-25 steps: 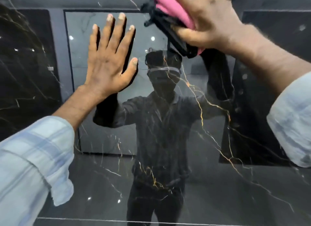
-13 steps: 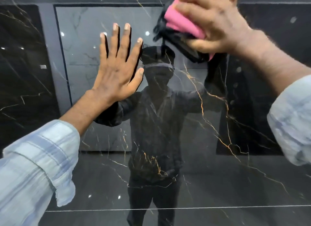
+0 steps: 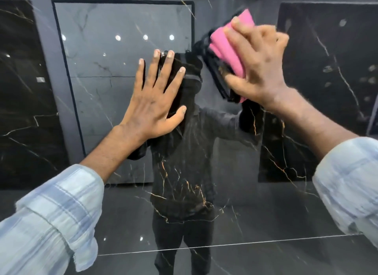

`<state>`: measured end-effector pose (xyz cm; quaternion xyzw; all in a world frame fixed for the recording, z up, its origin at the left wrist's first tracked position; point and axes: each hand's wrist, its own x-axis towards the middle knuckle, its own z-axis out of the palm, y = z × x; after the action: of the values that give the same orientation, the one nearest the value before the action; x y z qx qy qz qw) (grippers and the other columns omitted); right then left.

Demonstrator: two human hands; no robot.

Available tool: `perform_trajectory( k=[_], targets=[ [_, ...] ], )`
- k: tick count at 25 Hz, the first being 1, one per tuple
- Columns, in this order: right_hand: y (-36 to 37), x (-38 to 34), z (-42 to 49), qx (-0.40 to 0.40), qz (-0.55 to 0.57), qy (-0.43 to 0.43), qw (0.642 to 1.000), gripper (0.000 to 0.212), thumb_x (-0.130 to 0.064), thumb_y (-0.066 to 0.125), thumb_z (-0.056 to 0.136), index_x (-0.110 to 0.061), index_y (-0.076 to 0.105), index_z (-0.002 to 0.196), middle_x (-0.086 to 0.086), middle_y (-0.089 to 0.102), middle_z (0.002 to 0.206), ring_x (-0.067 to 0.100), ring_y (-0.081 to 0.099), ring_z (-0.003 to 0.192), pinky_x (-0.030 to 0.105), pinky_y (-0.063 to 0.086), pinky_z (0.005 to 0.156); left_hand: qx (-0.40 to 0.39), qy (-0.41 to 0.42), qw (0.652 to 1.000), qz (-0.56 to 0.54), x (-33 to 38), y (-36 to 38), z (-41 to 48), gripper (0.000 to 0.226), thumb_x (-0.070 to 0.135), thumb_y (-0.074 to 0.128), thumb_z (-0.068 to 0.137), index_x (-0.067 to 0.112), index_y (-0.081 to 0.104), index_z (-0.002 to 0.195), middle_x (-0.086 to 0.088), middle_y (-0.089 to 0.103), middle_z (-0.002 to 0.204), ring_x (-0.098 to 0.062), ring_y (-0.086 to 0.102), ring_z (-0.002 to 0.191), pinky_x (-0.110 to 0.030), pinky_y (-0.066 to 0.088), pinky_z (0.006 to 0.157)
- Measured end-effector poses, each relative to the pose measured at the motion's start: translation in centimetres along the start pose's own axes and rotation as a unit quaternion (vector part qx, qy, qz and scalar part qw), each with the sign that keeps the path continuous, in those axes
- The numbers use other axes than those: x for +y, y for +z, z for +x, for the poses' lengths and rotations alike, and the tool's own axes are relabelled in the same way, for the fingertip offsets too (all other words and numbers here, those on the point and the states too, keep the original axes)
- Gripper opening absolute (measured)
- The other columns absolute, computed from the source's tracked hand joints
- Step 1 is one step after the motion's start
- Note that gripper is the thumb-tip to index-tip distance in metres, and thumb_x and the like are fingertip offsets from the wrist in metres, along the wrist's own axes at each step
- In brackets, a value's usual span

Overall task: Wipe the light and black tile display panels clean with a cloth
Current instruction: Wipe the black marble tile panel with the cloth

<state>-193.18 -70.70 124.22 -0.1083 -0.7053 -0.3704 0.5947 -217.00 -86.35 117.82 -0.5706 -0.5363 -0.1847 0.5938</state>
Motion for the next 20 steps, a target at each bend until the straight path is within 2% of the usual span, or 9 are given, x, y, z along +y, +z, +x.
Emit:
perform_trajectory(
  k=[2, 3, 6, 7, 10, 12, 16, 17, 20],
  targets=[
    [-0.5, 0.2, -1.0, -0.05, -0.005, -0.165, 0.985, 0.065, -0.057, 0.053, 0.093, -0.021, 0.051, 0.148, -0.001, 0.048, 0.156, 0.034, 0.051, 0.12, 0.047, 0.024, 0.09, 0.001, 0.004, 1.0, -0.005, 0.0, -0.2, -0.4, 0.083, 0.046, 0.054, 0.097, 0.001, 0.029, 0.162, -0.031, 0.015, 0.168, -0.054, 0.011, 0.155, -0.071, 0.009, 0.123],
    [-1.1, 1.1, -0.5, -0.062, -0.012, -0.187, 0.98, 0.066, -0.058, 0.054, 0.093, -0.022, 0.05, 0.148, -0.002, 0.047, 0.157, 0.032, 0.05, 0.121, 0.046, 0.022, 0.091, 0.001, 0.004, 1.0, -0.006, 0.0, -0.2, -0.6, 0.083, 0.046, 0.054, 0.097, 0.001, 0.029, 0.162, -0.031, 0.015, 0.168, -0.053, 0.011, 0.155, -0.07, 0.008, 0.124],
    [-0.9, 1.1, -0.9, -0.007, -0.049, 0.015, 0.999, 0.067, -0.053, 0.06, 0.09, -0.023, 0.05, 0.148, -0.003, 0.047, 0.157, 0.032, 0.051, 0.119, 0.044, 0.022, 0.088, 0.002, -0.003, 1.0, -0.02, 0.6, -0.1, -1.5, 0.082, 0.046, 0.054, 0.097, 0.002, 0.03, 0.162, -0.028, 0.015, 0.169, -0.052, 0.011, 0.156, -0.068, 0.007, 0.125],
    [-0.3, -0.2, -2.2, 0.009, -0.066, 0.039, 0.997, 0.068, -0.052, 0.058, 0.09, -0.02, 0.05, 0.148, -0.001, 0.047, 0.157, 0.032, 0.05, 0.117, 0.044, 0.024, 0.088, 0.002, -0.006, 1.0, -0.022, 0.8, 0.1, -2.1, 0.082, 0.046, 0.054, 0.097, 0.002, 0.03, 0.161, -0.027, 0.016, 0.169, -0.051, 0.011, 0.157, -0.067, 0.006, 0.125],
    [0.4, -3.7, -6.4, -0.031, -0.043, -0.165, 0.985, 0.067, -0.054, 0.057, 0.092, -0.017, 0.054, 0.147, 0.002, 0.048, 0.157, 0.034, 0.052, 0.116, 0.047, 0.026, 0.088, 0.005, -0.014, 1.0, -0.015, 1.4, 0.4, -3.7, 0.083, 0.045, 0.055, 0.095, 0.002, 0.03, 0.161, -0.025, 0.017, 0.17, -0.048, 0.014, 0.157, -0.066, 0.007, 0.125],
    [-0.6, -2.7, -6.3, -0.054, -0.02, -0.213, 0.975, 0.066, -0.057, 0.054, 0.094, -0.02, 0.054, 0.148, 0.0, 0.047, 0.158, 0.033, 0.054, 0.117, 0.047, 0.024, 0.088, 0.005, -0.017, 0.999, -0.026, 1.9, 0.5, -4.6, 0.083, 0.044, 0.057, 0.094, 0.002, 0.03, 0.161, -0.025, 0.017, 0.17, -0.047, 0.013, 0.158, -0.066, 0.007, 0.126],
    [-0.3, -4.6, -8.1, -0.016, -0.032, 0.04, 0.999, 0.07, -0.05, 0.059, 0.086, -0.02, 0.053, 0.149, 0.0, 0.045, 0.159, 0.033, 0.048, 0.119, 0.049, 0.029, 0.087, -0.019, -0.034, 0.998, -0.045, 3.0, 0.7, -6.2, 0.085, 0.045, 0.058, 0.092, 0.002, 0.031, 0.161, -0.024, 0.014, 0.171, -0.046, 0.009, 0.158, -0.067, 0.005, 0.126],
    [0.2, -6.1, -9.6, -0.014, -0.032, 0.019, 0.999, 0.071, -0.049, 0.061, 0.085, -0.018, 0.054, 0.149, 0.002, 0.047, 0.158, 0.033, 0.048, 0.118, 0.049, 0.031, 0.087, -0.023, -0.038, 0.998, -0.047, 3.4, 0.7, -6.8, 0.086, 0.045, 0.058, 0.092, 0.002, 0.031, 0.161, -0.024, 0.013, 0.171, -0.046, 0.008, 0.158, -0.067, 0.004, 0.126],
    [-0.2, -6.9, -12.0, -0.081, 0.008, -0.18, 0.98, 0.066, -0.056, 0.059, 0.091, -0.02, 0.057, 0.146, 0.002, 0.048, 0.157, 0.033, 0.05, 0.117, 0.048, 0.03, 0.088, -0.036, -0.041, 0.997, -0.058, 4.4, 0.8, -8.6, 0.088, 0.043, 0.059, 0.09, 0.002, 0.03, 0.162, -0.024, 0.009, 0.171, -0.046, 0.006, 0.159, -0.065, 0.002, 0.127]
  ],
)
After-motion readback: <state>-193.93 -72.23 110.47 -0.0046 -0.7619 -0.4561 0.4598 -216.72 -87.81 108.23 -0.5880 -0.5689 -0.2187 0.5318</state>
